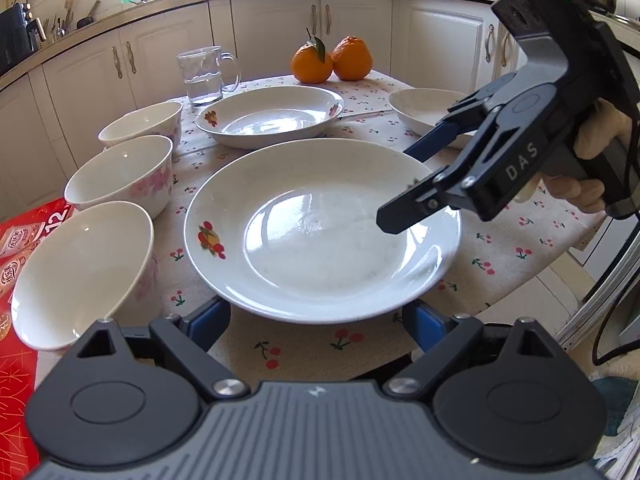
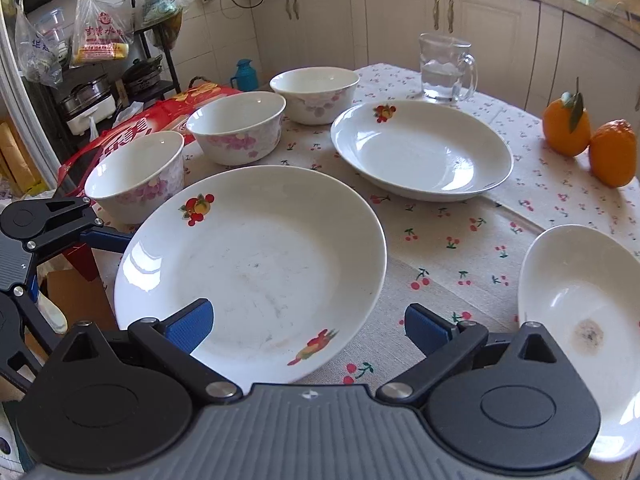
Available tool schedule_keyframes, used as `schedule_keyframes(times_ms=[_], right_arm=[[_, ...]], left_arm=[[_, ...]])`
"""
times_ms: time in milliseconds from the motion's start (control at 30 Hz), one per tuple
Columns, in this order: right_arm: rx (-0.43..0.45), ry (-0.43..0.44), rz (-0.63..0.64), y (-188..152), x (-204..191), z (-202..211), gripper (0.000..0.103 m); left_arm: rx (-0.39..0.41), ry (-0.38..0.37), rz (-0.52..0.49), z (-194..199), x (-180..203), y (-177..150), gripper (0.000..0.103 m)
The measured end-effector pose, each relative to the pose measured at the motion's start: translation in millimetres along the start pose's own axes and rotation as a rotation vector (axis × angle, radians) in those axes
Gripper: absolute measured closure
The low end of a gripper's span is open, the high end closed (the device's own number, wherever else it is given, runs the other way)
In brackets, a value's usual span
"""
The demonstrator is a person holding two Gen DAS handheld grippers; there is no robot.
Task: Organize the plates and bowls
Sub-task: 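Move the right tool to the rim of the white fruit-decal plate and grasp, then lift the fruit-decal plate off the table with the right tool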
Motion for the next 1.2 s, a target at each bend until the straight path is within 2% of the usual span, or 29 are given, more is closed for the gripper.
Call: schedule_keyframes(times_ms=[200,333,733,1200], right_arm=[[-0.034,0.067,0.007,11,7,-18,0.005],[-0.056,0.105,0.025,21,12,-28,0.014],[-0.117,0.217,0.065,50,19,-53,0.02],[-0.204,0.239,0.105,60,17,-60,0.021]], left_arm=[[-0.001,-0.006,0.007,-2,2,1,0.01],[-0.002,-0.008,0.007,-3,2,1,0.01],[-0.011,-0.015,0.01,-6,1,3,0.01],[-0.01,-0.031,0.012,-7,-1,3,0.012]])
Point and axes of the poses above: each gripper's, at about its wrist camera, not at the fingertips, and z roughly against the way its jaws point, x to its right, y to its top, the point moved 7 cm from there along -z, roughly the way its jaws point
